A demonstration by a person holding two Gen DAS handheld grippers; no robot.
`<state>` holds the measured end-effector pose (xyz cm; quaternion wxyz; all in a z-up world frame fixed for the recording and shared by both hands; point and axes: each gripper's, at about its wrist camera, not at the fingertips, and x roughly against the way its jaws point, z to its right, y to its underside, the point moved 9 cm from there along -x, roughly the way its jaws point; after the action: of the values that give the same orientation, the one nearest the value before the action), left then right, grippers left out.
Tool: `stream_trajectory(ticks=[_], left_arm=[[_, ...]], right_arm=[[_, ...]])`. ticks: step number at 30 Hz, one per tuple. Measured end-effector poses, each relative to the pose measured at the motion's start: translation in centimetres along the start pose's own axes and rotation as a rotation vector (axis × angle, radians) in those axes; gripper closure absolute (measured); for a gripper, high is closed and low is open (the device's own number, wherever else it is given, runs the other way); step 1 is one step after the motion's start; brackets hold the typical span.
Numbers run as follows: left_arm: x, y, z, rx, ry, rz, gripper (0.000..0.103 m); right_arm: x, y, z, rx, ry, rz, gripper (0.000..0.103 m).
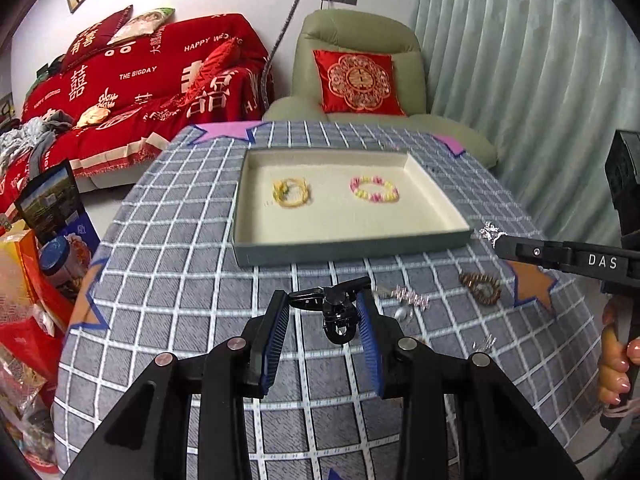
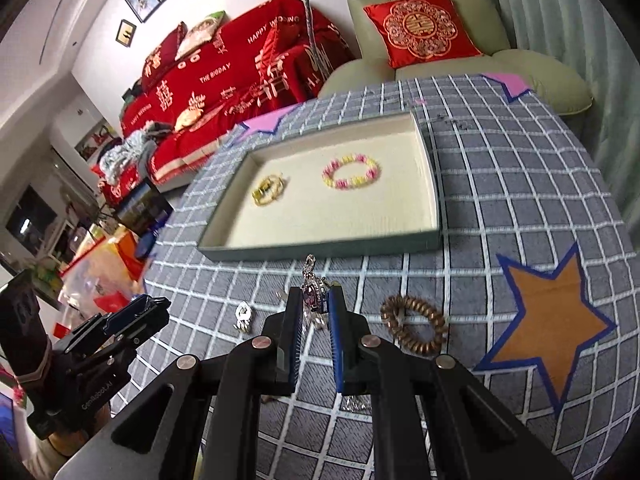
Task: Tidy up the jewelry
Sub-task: 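Carry the claw clip and heart pendant with both grippers into the tray box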
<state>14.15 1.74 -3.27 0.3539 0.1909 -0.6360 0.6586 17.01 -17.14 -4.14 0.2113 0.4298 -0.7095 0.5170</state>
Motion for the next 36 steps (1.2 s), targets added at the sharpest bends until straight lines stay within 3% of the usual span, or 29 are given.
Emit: stream_trajectory(ticks=[18,23,27,36], left_arm=[[1.8,-10.5,-1.1,-0.002,-0.036,0.135,0.058],[-1.3,-12.2,-1.9,0.041,-0.042,0.114,0.058],[-4.2,-12.5,-1.8,0.013,-0.076,0.097,0.058],[-10.6,-11.0,-1.8,-0.021,-0.112,0.026,0.058]], right_arm=[[2.4,-9.2,-1.1,0.040,-0.012,0.100,0.089],[0.9,-12.4,-0.5,0.036,-0.002,0.098,0.089],[-1.6,-13.7,0.2,0.062,0.026,0.078,0.089],[-7.8,-12.3,3.4,0.021,0.041,-0.005,0.089]])
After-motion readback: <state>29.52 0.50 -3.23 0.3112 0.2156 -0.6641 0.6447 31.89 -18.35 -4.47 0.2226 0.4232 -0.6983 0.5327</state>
